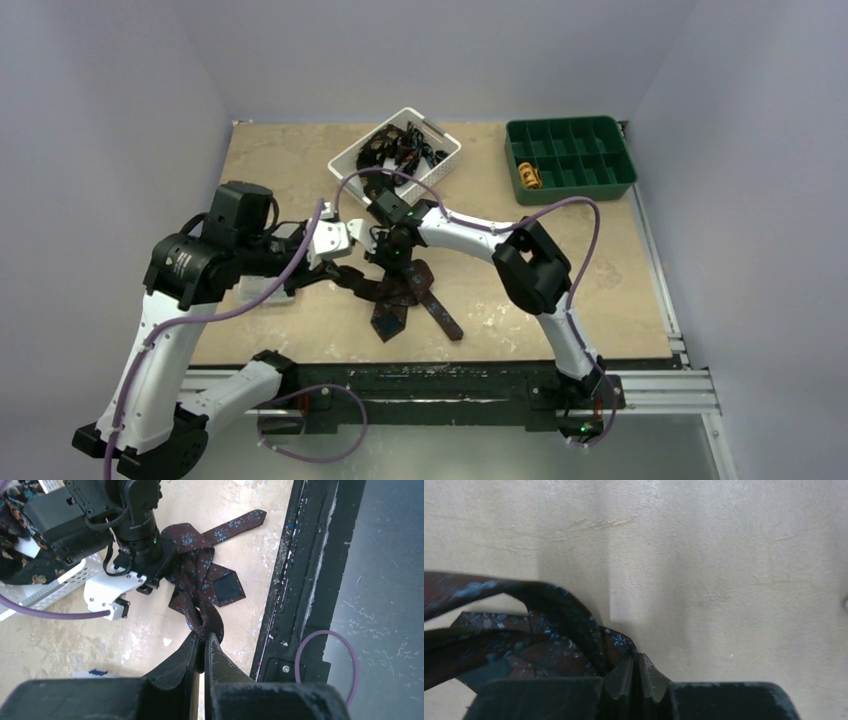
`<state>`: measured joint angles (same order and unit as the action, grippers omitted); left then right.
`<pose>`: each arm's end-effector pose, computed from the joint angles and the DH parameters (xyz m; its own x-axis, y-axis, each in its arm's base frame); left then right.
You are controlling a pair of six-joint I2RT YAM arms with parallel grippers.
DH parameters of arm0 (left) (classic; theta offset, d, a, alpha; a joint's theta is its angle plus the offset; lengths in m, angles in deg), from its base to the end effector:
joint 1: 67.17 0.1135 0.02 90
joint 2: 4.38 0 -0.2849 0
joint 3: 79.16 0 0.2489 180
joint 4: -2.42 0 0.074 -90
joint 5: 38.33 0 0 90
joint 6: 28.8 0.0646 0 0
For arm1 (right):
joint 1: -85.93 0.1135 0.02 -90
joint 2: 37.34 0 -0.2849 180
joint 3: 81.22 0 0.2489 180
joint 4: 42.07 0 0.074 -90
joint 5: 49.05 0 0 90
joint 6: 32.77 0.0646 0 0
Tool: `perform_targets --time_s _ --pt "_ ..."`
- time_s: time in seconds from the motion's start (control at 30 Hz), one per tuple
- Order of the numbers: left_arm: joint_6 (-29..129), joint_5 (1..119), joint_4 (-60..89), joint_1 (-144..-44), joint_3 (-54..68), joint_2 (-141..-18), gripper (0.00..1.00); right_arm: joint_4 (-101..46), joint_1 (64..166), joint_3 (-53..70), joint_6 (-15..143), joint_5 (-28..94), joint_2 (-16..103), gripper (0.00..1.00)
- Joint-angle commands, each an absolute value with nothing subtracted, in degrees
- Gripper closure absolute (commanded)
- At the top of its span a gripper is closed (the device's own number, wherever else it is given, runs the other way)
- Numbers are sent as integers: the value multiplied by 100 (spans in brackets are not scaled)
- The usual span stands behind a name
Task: Roll the ties
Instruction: Flatten out the tie at the center of the board.
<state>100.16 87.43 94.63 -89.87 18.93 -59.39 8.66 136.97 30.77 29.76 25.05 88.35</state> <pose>0.0972 -0.0816 0.4213 -0.1237 0.6048 -0.7867 0.9565 0.2839 0.0678 0.2923 0.3896 0.1631 -0.1240 -0.8589 -0.4969 -0.9911 0.1314 0.0202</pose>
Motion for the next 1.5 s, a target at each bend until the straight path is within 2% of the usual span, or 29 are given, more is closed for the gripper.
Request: perform_targets --time_s 0.0,0.13,0.23,0.27,0.3,0.33,0.47,0.57,0.7,0.87,1.03,1.2,1.3,1.47 --pt "9632 8521 8953 -9015 1733 -5943 100 1063 13625 3336 2681 2872 8330 100" --pt "8972 8354 8517 -8870 1649 -6100 100 767 12721 3448 3476 2733 7305 100" --pt "8530 8644 8326 -8426 1619 -6199 100 -37 11550 2332 4418 1996 6028 100" --pt "8352 8619 8286 -8255 1613 -6250 100 -219 11273 1810 4581 1833 5598 82" --pt "8190 8580 8325 -8092 1640 -6324 100 -319 11106 1294 4655 1796 5204 59" --pt "8105 8617 8406 -7866 1677 -6400 100 -261 11018 841 4596 1848 4868 47" --pt "7768 8773 8583 -6960 1809 -6565 100 -166 10702 -283 4697 2204 3749 43" --pt "7811 8725 8658 -6885 1854 -6592 100 -560 10563 -481 4778 2576 3365 45" --pt "7920 8681 8804 -6893 1907 -6654 100 -669 10585 -64 4558 2232 4054 42" --pt "8042 8200 8864 -6891 2038 -6573 100 -70 10844 1655 4207 2458 5892 40" --pt "8159 7806 8976 -6868 1875 -6463 100 -901 11012 2280 3911 2508 6739 38" --pt "7979 7662 8985 -6868 1776 -6509 100 56 11114 4014 3622 2375 8202 33" --pt "7966 7628 8987 -6868 1783 -6585 100 353 11144 4322 3317 2472 8535 31" --pt "7973 7645 8916 -6873 1799 -6640 100 502 11168 4373 3289 3164 8689 35"
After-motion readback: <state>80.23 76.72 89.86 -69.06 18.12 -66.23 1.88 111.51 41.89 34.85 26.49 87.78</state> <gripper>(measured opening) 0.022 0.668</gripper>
